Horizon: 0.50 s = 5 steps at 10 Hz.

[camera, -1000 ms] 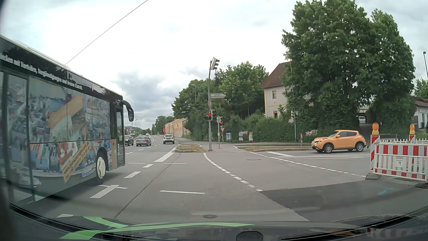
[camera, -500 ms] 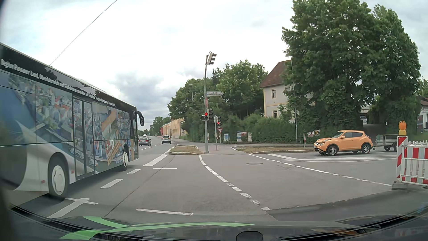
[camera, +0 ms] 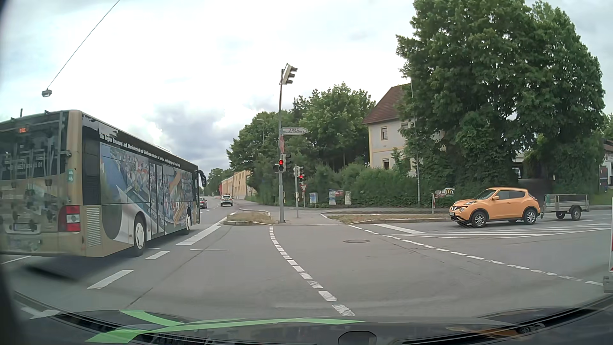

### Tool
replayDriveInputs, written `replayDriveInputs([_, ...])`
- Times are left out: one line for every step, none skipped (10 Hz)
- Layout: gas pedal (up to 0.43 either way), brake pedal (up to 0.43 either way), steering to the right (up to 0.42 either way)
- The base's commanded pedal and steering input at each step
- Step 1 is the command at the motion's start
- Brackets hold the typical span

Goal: Follow the waypoints while adhering to traffic rules and regulations

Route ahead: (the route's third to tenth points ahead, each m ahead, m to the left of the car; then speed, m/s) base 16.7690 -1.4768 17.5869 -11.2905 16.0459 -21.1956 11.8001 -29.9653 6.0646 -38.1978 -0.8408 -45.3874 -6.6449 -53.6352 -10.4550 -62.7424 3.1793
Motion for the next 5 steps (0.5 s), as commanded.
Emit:
replayDriveInputs([0.0,0.0,0.123])
replayDriveInputs([0.0,0.0,0.132])
replayDriveInputs([0.0,0.0,0.143])
replayDriveInputs([0.0,0.0,0.154])
replayDriveInputs([0.0,0.0,0.166])
